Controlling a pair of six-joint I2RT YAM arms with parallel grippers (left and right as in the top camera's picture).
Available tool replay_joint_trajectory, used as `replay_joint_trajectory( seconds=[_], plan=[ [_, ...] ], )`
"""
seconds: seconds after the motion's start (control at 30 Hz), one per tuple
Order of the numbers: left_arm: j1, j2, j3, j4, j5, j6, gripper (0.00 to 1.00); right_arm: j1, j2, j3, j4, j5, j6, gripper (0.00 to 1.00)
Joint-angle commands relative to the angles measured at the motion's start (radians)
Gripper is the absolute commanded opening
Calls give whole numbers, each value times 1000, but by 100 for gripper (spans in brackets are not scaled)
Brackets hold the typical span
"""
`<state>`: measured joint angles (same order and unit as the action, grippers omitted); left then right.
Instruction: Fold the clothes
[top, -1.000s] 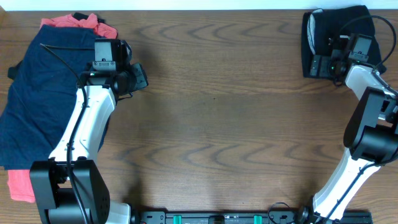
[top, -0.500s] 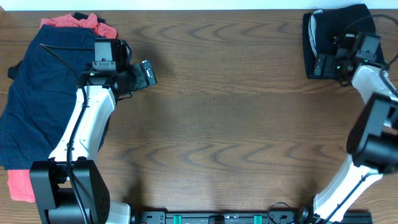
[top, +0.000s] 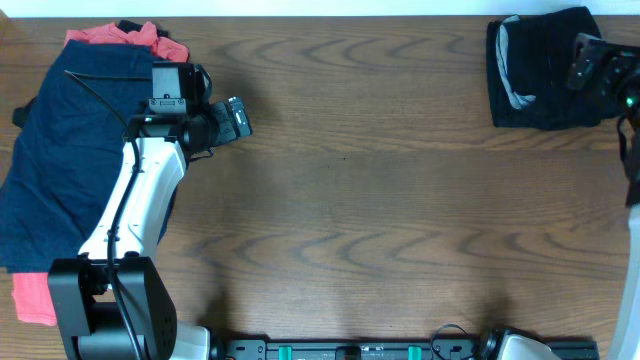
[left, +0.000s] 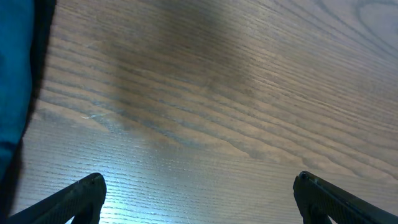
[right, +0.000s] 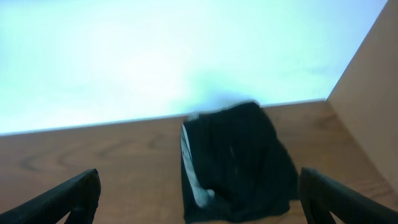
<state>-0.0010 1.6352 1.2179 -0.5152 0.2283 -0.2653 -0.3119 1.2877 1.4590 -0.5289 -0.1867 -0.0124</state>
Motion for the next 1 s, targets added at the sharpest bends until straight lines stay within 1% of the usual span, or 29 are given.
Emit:
replay_joint_trajectory(
  seconds=[0.0, 0.17, 0.4, 0.53, 0.63, 0.7, 0.8, 0.87, 0.97],
  plan=[
    [2, 12, -6, 0, -13, 2, 98, 5, -55, 0, -6, -5, 34, 99],
    [2, 12, -6, 0, -13, 2, 98, 5, -113, 0, -6, -5, 34, 99],
    [2, 12, -6, 0, -13, 2, 98, 5, -116, -2, -26, -5, 34, 99],
    [2, 12, -6, 0, -13, 2, 98, 9, -122, -3, -97, -4, 34, 99],
    [2, 12, -6, 0, -13, 2, 98, 63, -179, -22, -173, 11, 26, 99],
    [2, 12, -6, 0, -13, 2, 98, 122, -247, -74, -155, 64, -5, 99],
    [2, 12, -6, 0, -13, 2, 98, 171, -357, -196, -122, 75, -8, 99],
    [2, 12, -6, 0, -12, 2, 98, 175, -430, -312, -60, 75, -8, 99],
    [2, 12, -6, 0, -13, 2, 98, 175, -531, -512, 92, 74, -7, 99]
  ],
)
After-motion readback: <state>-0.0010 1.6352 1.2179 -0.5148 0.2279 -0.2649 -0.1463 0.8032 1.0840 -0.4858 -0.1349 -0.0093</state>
